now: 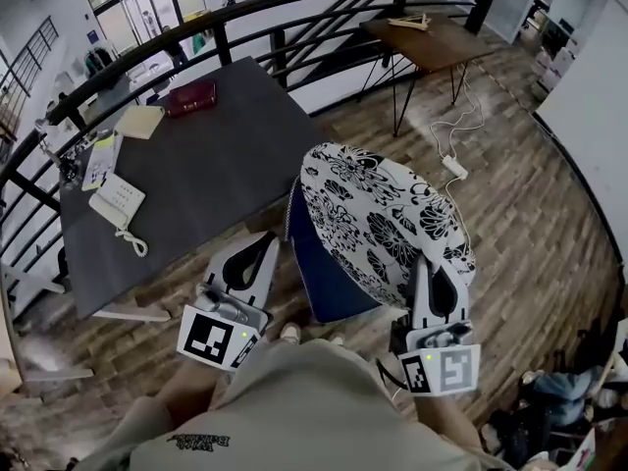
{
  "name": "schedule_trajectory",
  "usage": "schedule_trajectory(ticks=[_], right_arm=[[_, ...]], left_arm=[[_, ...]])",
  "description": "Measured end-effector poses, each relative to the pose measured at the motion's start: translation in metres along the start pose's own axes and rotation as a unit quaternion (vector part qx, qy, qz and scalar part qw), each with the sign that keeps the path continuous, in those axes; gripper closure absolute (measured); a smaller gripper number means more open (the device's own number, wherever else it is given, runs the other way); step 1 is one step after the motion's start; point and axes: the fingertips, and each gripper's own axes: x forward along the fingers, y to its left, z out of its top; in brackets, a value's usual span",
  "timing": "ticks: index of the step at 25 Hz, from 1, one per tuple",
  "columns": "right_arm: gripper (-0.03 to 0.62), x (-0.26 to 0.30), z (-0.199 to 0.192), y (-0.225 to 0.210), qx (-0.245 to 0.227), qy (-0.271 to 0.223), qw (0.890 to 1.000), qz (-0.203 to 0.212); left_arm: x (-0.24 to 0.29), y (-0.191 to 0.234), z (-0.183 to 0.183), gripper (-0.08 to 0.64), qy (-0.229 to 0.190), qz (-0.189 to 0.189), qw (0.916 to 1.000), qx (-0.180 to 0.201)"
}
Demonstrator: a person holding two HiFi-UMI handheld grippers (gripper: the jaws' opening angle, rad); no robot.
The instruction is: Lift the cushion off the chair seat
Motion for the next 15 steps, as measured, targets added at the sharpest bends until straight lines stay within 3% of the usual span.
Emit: schedule_trajectory(ticks=[5, 10, 15], right_arm=[[0.578, 0.002, 0.004, -0.004, -0.011, 0.001, 1.0, -0.005], [0.578, 0.002, 0.003, -0.003, -0.009, 0.005, 1.0, -0.002], [0.578, 0.013, 0.007, 0.007, -0.016, 0.007, 1.0, 0.01]], left_arm=[[0.0, 0.0, -0.001, 0.557, 0.005, 0.003, 1.0, -0.002], [0.004, 0.001, -0.004, 0.556, 0.002, -0.006, 0.9991, -0.042], [0.008, 0.013, -0.002, 0.556, 0.005, 0.0, 0.9985, -0.054]])
